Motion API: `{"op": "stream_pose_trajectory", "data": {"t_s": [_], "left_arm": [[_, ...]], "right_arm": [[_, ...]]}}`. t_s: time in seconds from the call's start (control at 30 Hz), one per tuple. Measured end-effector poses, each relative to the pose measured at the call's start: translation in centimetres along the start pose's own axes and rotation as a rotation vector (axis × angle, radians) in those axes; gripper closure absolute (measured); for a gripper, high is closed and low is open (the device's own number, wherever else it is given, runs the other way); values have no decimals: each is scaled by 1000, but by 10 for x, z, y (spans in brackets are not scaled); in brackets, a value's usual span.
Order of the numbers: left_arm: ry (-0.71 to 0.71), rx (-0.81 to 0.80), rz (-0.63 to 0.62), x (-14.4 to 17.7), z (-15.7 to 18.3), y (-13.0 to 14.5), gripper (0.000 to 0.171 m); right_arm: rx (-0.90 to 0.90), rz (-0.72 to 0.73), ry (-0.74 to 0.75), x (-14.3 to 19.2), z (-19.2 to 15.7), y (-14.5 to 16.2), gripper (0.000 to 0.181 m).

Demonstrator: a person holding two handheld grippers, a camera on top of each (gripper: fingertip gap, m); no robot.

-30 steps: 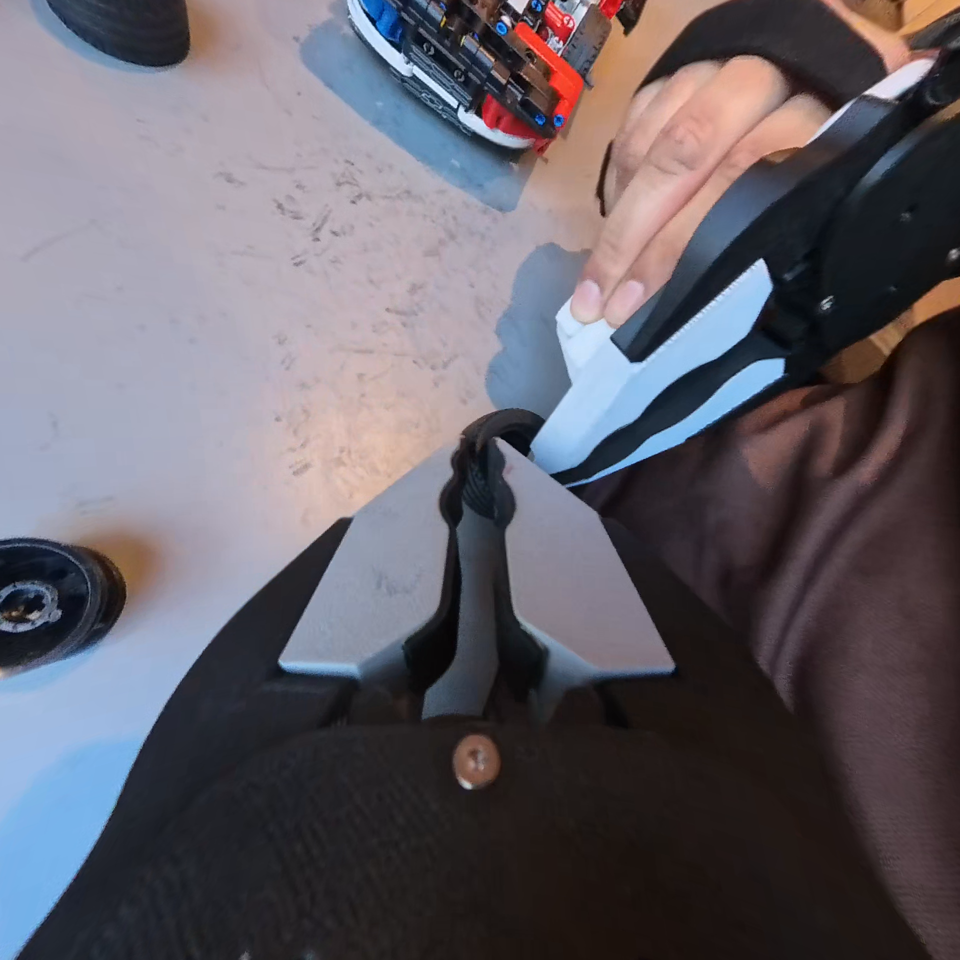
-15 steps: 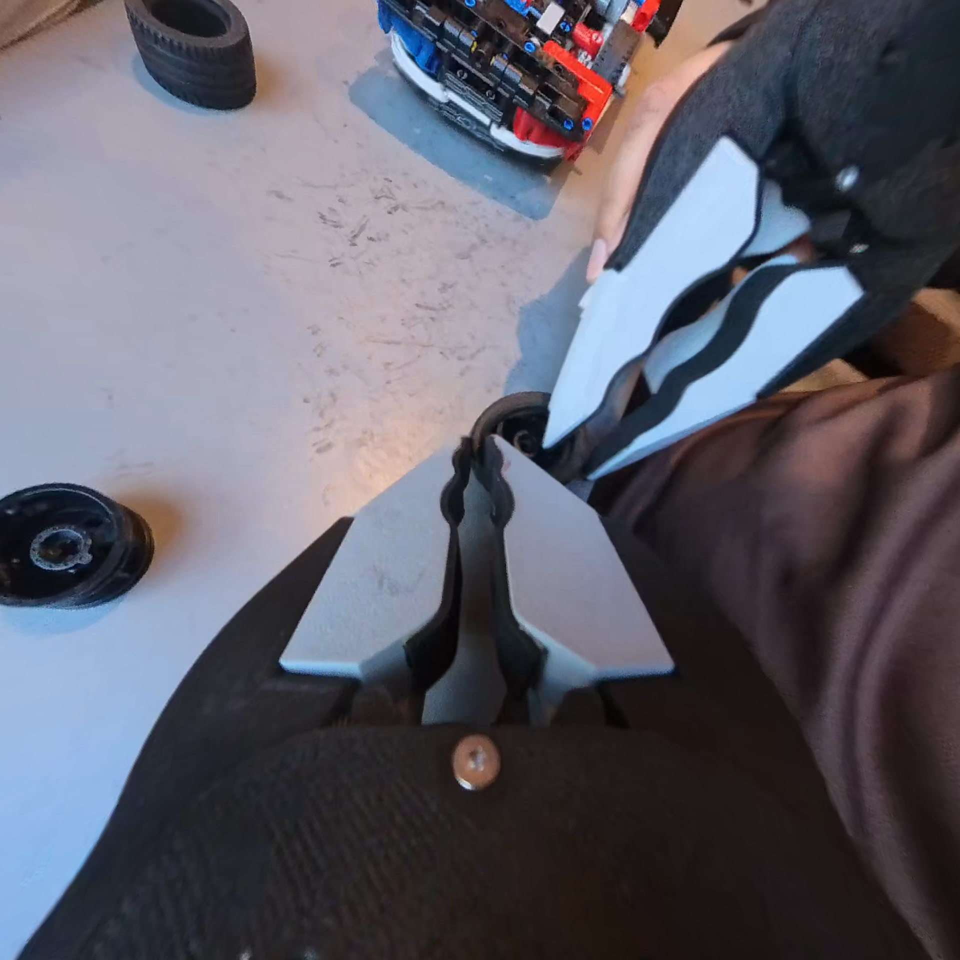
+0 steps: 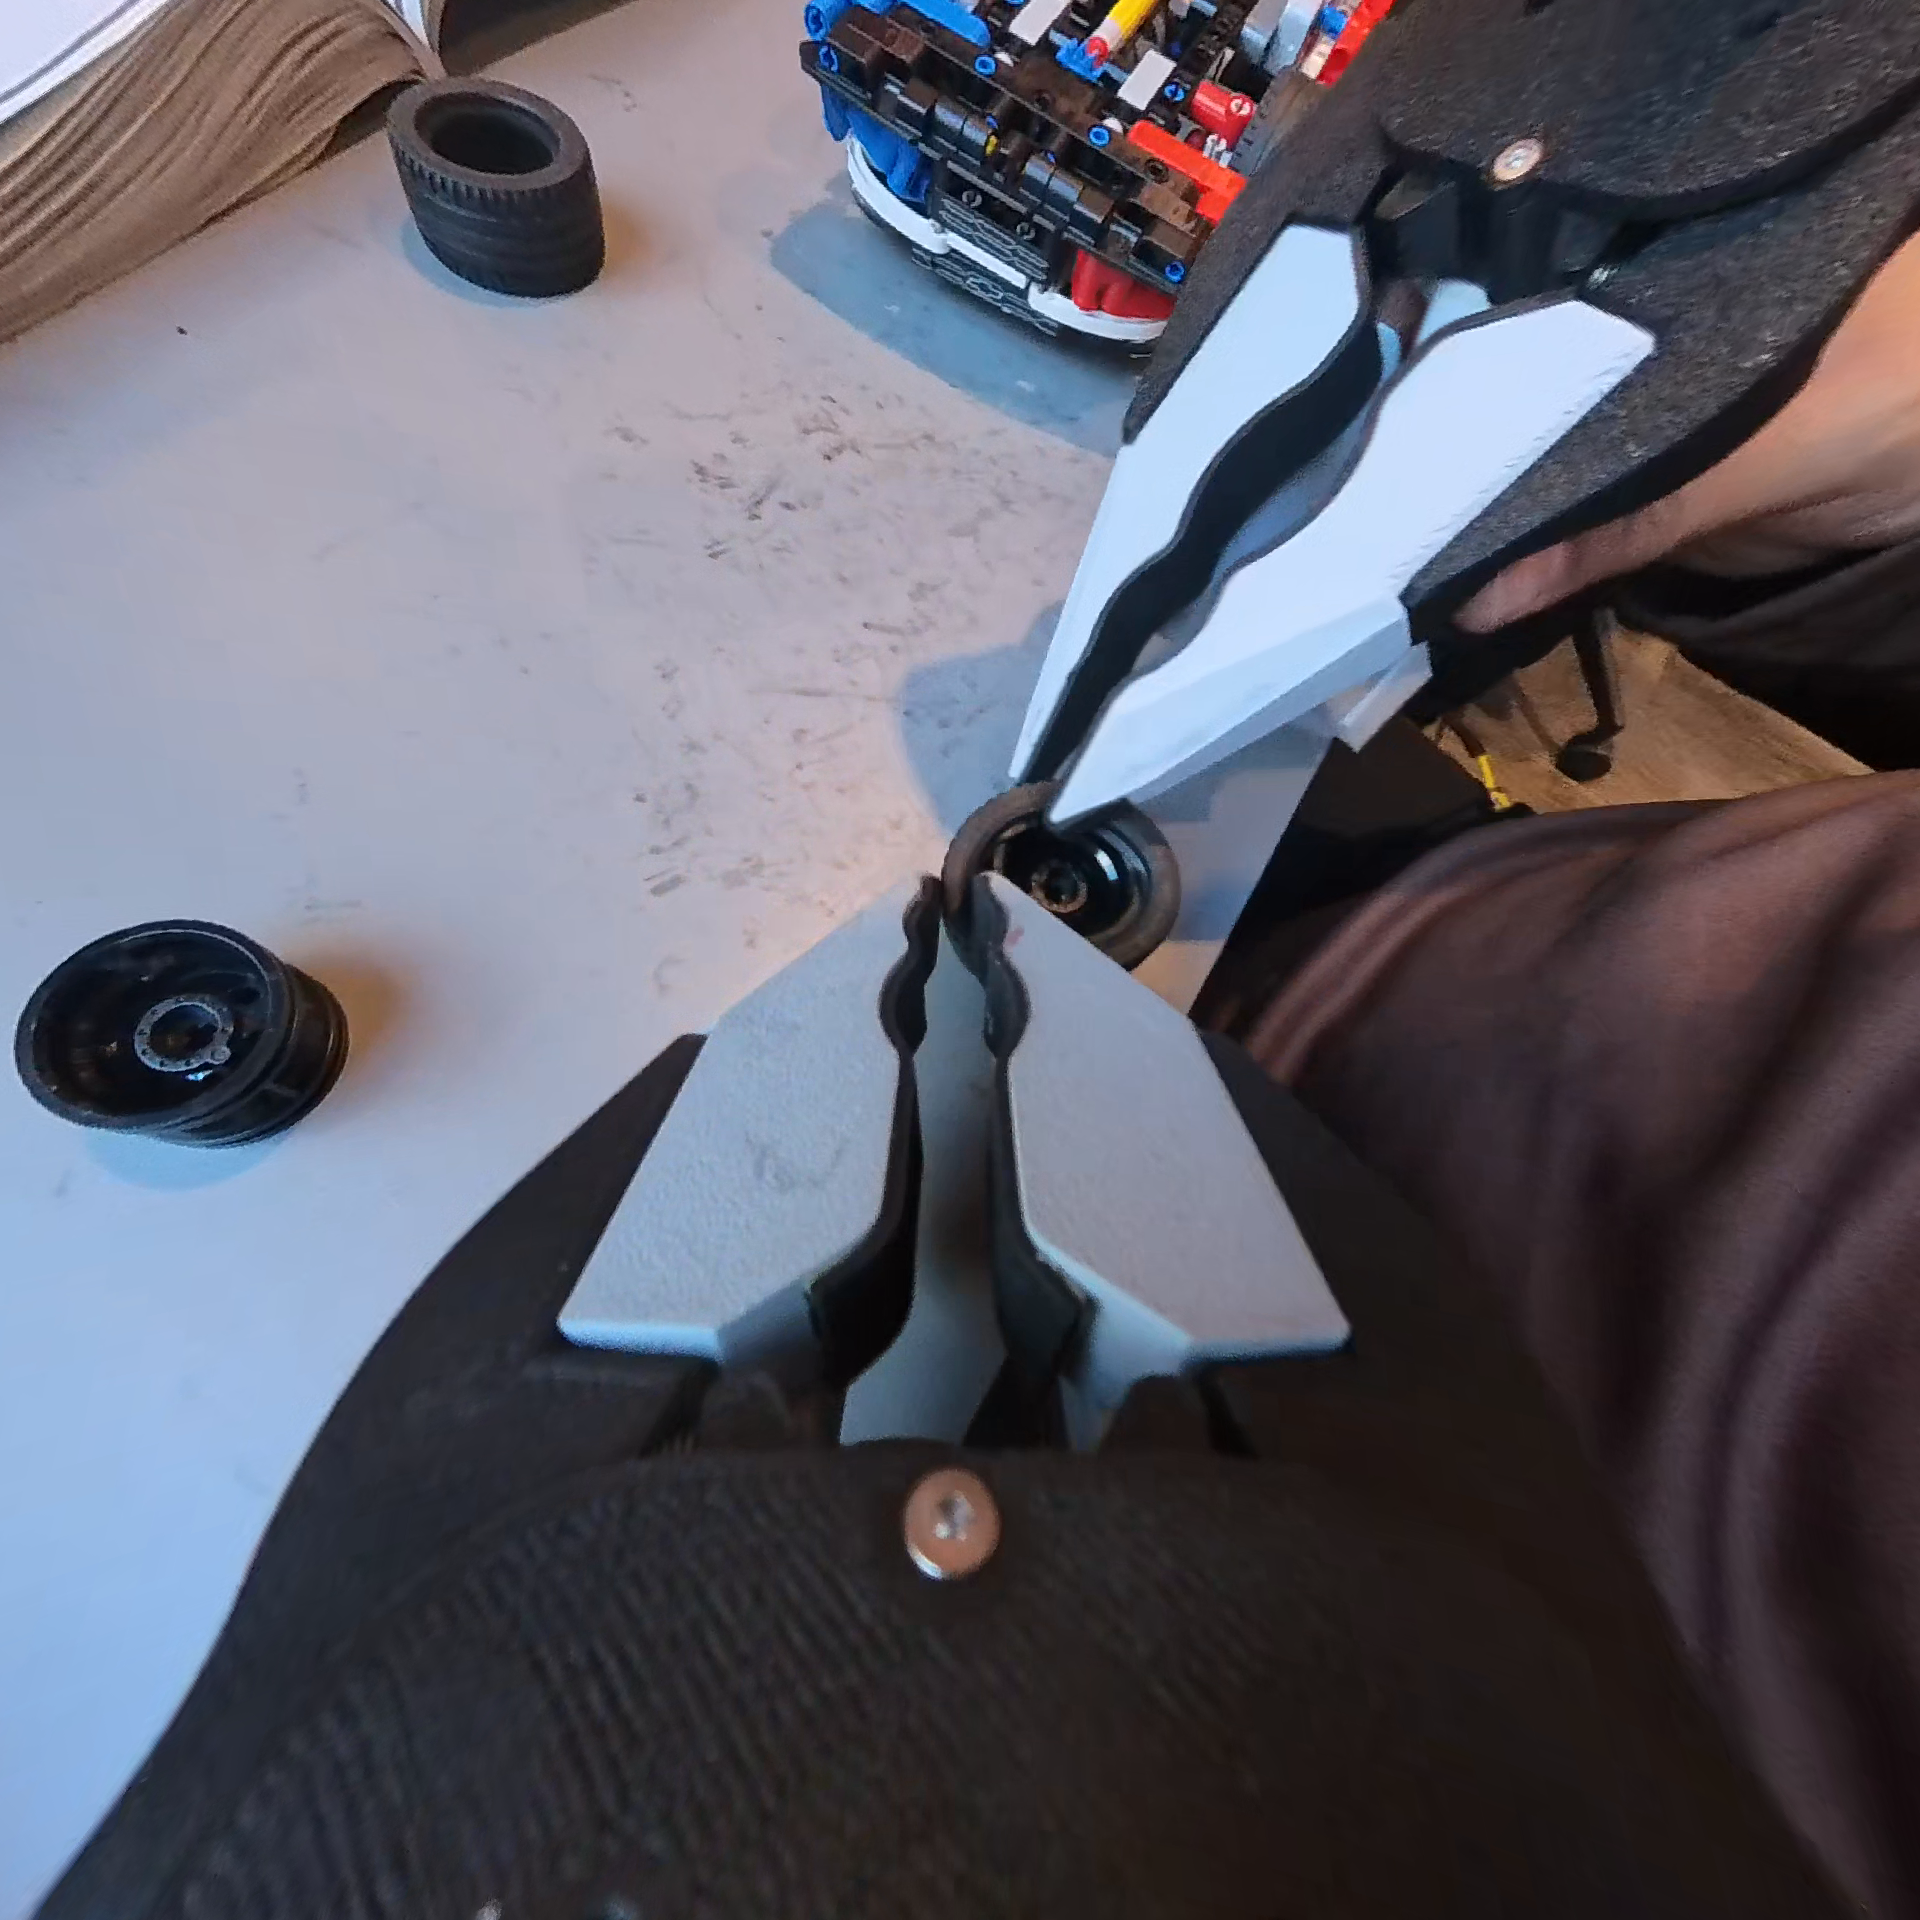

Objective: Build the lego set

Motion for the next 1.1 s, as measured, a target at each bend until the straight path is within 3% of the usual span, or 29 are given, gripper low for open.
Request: {"op": "stream_pose_trajectory", "data": {"t_s": [0.13,0.23,0.37,0.53,0.67,0.8,0.93,1.1], "left_arm": [[72,152,17,3,2,1,168],[133,209,39,7,6,-3,159],[52,126,37,4,3,0,164],[50,164,50,2,3,2,165],[5,71,83,0,6,2,168],[36,132,103,-1,4,1,168],[38,140,105,-2,4,1,168],[32,138,113,-2,4,1,168]], "right_arm": [[0,-13,-4,0,0,0,181],[-125,29,-95,0,3,1,181],[-165,56,-131,0,5,2,181],[-133,43,-131,0,3,2,181],[-172,63,-97,3,9,1,181],[-188,75,-47,3,14,0,181],[-65,-31,42,1,14,-1,181],[55,-162,38,5,9,3,181]]}}
Point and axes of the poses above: each gripper's, where its closed fingertips meet, x back along the fingers, y out of its underside, z = x × y across the jaws, the point moved 4 cm from there along x, back along the fingers
